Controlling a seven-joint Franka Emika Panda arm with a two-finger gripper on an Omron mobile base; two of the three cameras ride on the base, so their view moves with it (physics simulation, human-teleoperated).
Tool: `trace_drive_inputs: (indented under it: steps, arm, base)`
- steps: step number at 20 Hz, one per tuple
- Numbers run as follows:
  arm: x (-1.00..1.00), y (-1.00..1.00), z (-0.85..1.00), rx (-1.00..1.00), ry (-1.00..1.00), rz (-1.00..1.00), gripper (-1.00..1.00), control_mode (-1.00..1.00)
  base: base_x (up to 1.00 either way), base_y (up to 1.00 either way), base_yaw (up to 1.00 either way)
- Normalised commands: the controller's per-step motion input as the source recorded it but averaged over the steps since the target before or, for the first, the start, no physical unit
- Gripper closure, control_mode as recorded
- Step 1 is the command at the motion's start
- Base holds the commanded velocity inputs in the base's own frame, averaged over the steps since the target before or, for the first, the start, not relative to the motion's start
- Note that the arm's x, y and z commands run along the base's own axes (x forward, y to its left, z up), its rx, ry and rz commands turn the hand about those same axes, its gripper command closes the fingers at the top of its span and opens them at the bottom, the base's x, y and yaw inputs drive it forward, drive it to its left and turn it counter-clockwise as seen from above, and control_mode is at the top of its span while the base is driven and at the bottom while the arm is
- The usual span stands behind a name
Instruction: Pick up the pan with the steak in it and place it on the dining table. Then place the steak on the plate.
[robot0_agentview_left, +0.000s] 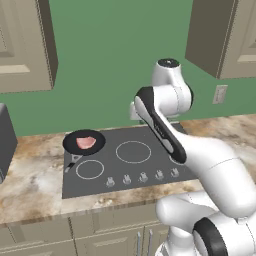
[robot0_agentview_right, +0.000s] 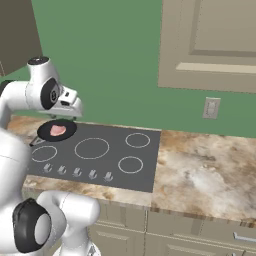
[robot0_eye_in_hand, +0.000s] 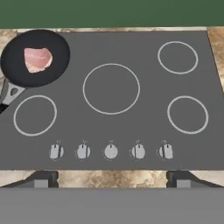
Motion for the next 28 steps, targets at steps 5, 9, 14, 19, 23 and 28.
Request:
trace_drive_inputs:
  steps: [5,9,14,19,23,28]
  arm:
    - [0.0,0.94,-0.28,-0.04,-0.01,-0.1,-1.0,-1.0]
    - [0.06,0.82,-0.32,-0.01,0.0,-0.1,-1.0,-1.0]
    - [0.11,0.81,-0.35,-0.01,0.0,-0.1,-1.0,-1.0]
    - [0.15,0.71,-0.38,0.0,0.0,-0.1,-1.0,-1.0]
    - [0.17,0.55,-0.39,0.0,0.0,-0.08,-1.0,-1.0]
    - [0.17,0.41,-0.36,0.01,0.0,-0.06,-1.0,-1.0]
  base:
    - [0.0,0.0,0.0]
    - [0.0,0.0,0.0]
    - [0.0,0.0,0.0]
    - [0.0,0.0,0.0]
    - [0.0,0.0,0.0]
    - [0.0,0.0,0.0]
